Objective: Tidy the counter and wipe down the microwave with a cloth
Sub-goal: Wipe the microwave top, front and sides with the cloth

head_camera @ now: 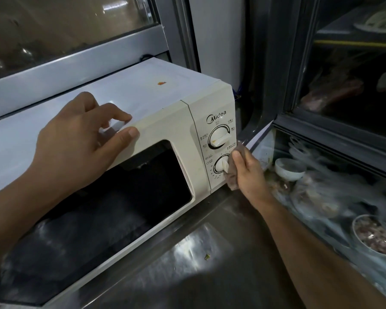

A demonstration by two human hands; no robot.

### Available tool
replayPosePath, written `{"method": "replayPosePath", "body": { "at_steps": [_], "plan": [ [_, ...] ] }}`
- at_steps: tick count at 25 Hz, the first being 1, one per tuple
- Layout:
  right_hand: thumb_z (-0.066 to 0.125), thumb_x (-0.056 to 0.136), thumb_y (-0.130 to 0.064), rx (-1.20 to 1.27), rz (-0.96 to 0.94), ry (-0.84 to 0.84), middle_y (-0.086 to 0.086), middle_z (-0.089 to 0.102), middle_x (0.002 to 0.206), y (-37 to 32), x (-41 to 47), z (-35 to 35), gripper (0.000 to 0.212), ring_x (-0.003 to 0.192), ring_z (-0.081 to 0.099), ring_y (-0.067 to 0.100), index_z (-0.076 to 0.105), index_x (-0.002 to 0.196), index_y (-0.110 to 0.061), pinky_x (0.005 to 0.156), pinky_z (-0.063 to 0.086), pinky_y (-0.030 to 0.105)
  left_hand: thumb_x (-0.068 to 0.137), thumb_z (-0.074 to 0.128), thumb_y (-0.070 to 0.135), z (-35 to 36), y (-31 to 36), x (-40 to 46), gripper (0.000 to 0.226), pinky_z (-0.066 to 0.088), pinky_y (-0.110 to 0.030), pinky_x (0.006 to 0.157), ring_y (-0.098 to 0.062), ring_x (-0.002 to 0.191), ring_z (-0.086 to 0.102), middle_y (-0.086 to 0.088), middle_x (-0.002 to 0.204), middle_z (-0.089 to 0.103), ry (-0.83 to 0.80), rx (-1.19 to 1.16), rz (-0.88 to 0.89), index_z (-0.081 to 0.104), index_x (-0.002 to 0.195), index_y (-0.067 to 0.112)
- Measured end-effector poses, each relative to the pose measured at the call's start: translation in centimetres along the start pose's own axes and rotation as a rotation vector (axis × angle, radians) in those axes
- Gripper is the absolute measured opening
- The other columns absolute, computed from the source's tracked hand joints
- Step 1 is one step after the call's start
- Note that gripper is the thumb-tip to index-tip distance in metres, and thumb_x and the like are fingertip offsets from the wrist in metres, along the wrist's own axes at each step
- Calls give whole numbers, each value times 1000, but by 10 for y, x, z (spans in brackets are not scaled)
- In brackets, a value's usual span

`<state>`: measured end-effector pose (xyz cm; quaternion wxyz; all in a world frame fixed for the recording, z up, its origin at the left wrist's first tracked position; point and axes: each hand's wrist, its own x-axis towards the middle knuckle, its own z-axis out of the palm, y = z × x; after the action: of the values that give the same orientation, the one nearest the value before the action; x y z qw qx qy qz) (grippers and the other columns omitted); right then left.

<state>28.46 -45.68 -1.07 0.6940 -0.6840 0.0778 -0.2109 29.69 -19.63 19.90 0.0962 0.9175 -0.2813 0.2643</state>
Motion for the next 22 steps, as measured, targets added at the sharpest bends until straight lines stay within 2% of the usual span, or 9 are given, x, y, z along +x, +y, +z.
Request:
{"method": "replayPosePath", "body": {
  "at_steps": [5,6,8,10,12,14,16,19,22],
  "plan": [
    [28,99,-46,-258,216,102,-1,59,89,28,-22,10,42,84,59,20,55,118,-20,79,51,38,81,38,64,0,3,0,51,45,-37,65,-18,80,52,1,89,48,11,8,-3,63,110,30],
    [28,100,-42,-241,266,99,0,58,88,24,-20,12,37,81,59,17,55,115,-23,74,52,34,81,40,63,-1,3,0,49,42,-35,64,-18,81,52,0,90,49,15,11,-8,64,109,30],
    [28,102,-30,-178,334,48,2,51,76,9,-19,20,22,58,52,14,49,95,-34,48,45,26,82,41,61,-2,4,-1,49,40,-33,63,-19,82,52,-1,91,50,12,18,-20,64,110,29],
    [31,99,-11,-94,401,98,4,51,83,-6,-27,25,30,58,48,14,41,110,-38,44,39,25,82,41,60,-2,5,-2,48,41,-33,63,-19,82,53,-1,92,50,13,21,-29,64,111,28],
    [34,97,-3,-66,399,240,11,54,111,-12,-45,41,49,79,58,18,27,143,-18,60,50,23,83,43,62,-1,6,-3,48,42,-32,63,-20,84,54,-2,92,50,17,17,-28,65,110,28],
    [37,96,0,-36,295,291,19,48,131,-17,-70,69,53,103,59,32,19,146,-6,86,52,38,85,45,62,-1,6,-2,48,39,-31,62,-21,85,54,-3,93,50,20,15,-23,65,110,26],
    [37,96,1,75,300,218,20,53,125,-18,-97,96,46,107,60,36,28,140,-8,92,50,50,82,41,60,-1,5,-2,50,37,-30,62,-21,86,53,-3,93,50,18,19,-27,65,110,26],
    [35,99,-3,36,333,185,21,60,116,-12,-102,95,31,103,63,33,39,130,-7,88,54,41,85,43,63,-1,4,-2,49,37,-30,63,-18,85,50,-2,92,49,17,13,-25,64,111,27],
    [31,101,-10,-103,400,253,20,63,106,-12,-68,69,44,80,66,22,23,144,-4,60,55,23,83,41,60,0,3,-2,48,38,-31,64,-15,83,47,-2,93,49,11,13,-25,63,111,28]
  ]
}}
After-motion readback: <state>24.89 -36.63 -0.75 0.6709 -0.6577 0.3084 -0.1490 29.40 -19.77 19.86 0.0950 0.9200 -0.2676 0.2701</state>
